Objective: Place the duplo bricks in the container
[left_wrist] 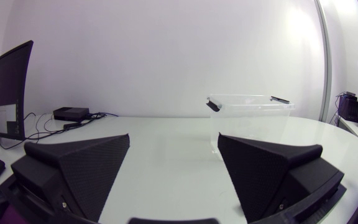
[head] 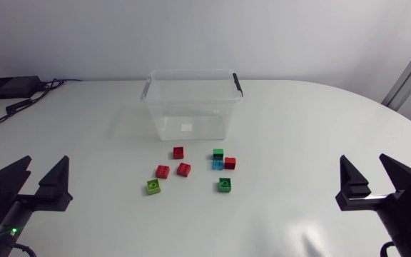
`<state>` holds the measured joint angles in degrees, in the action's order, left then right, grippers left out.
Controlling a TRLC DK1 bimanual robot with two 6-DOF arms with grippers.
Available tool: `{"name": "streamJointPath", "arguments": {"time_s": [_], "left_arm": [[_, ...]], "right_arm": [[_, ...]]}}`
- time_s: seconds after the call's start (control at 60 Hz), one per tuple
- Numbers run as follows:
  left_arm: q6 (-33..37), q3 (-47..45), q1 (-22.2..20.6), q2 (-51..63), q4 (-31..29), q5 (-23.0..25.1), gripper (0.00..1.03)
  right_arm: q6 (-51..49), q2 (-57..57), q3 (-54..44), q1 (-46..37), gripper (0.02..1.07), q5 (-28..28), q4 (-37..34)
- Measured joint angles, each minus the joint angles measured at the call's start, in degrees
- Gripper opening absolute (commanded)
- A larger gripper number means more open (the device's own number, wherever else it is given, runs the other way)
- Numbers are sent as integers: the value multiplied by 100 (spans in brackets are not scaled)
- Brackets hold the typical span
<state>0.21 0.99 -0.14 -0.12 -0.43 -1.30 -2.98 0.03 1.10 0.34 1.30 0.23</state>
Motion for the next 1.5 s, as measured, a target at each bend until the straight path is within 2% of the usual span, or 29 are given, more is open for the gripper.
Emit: {"name": "streamJointPath", "arguments": {"time_s": [0.5,0.65,0.867,1.067,1.15,1.267,1.367,1.5], "left_arm": [[0,9,0,0,-13,0,99],[0,702,-46,109,-686,0,97],[-2,2297,-264,1626,-1355,2,96],[48,3274,-636,3891,-1978,22,96],[317,3582,-737,4892,-2081,28,93],[1449,3974,-984,6116,-2111,74,92],[2164,4138,-1130,6881,-2179,476,93],[3018,4159,-1231,7617,-2221,953,93]], "right_arm": [[0,0,0,61,102,-7,0],[0,2,96,227,102,0,-4],[72,885,955,374,102,26,0],[243,1875,1502,459,102,22,0],[284,2131,1611,533,102,20,0],[302,2634,1788,562,102,-81,-4],[323,3195,1937,542,102,-245,-35],[479,3807,2111,284,102,-903,-339]]}}
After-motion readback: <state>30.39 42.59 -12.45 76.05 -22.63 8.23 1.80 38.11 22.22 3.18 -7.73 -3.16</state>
